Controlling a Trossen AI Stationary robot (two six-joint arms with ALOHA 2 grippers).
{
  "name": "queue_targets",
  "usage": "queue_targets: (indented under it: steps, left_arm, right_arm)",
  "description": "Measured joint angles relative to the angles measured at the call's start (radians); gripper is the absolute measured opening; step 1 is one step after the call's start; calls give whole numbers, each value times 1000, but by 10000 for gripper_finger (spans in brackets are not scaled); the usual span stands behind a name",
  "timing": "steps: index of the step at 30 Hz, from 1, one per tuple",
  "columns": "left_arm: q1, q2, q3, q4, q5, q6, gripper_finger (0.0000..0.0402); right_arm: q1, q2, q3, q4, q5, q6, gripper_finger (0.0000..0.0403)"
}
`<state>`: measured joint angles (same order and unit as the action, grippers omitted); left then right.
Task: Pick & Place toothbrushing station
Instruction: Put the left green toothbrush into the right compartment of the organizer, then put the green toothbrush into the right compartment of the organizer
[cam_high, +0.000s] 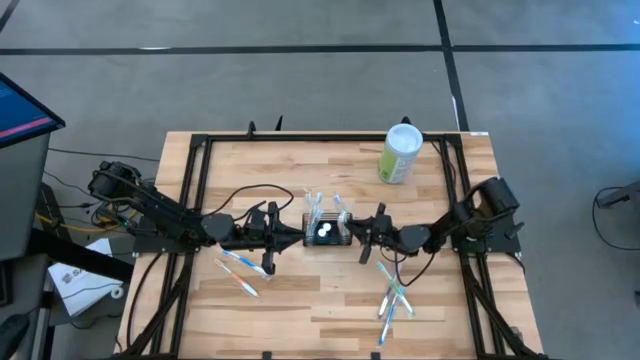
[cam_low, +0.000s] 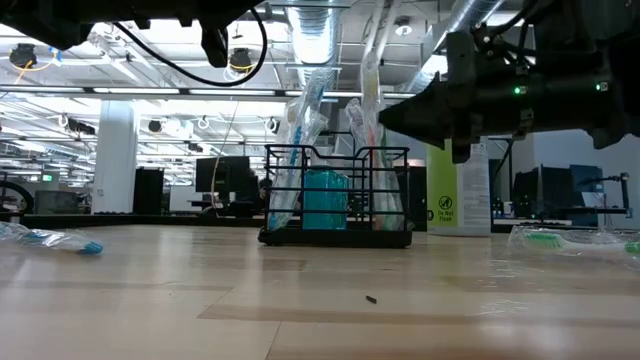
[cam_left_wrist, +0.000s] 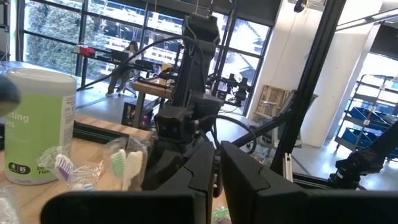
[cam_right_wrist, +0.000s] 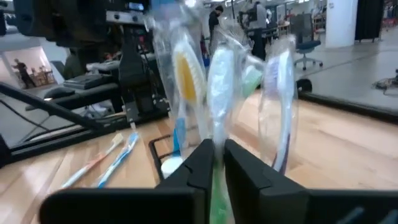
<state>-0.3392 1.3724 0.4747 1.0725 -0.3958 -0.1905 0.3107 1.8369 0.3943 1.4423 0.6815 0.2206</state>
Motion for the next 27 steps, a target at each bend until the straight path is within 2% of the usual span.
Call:
queue_targets:
  steps: [5, 14, 27]
  left_arm:
    - [2, 0, 0, 0, 0, 2, 21]
    - [2, 0, 0, 0, 0, 1, 21]
    - [-3, 0, 0, 0, 0, 1, 21]
  right_arm:
    - [-4, 15, 0, -21, 3, 38, 67]
    - [-14, 15, 0, -6, 5, -8, 109]
    - [-10, 6, -1, -5, 1, -11, 118]
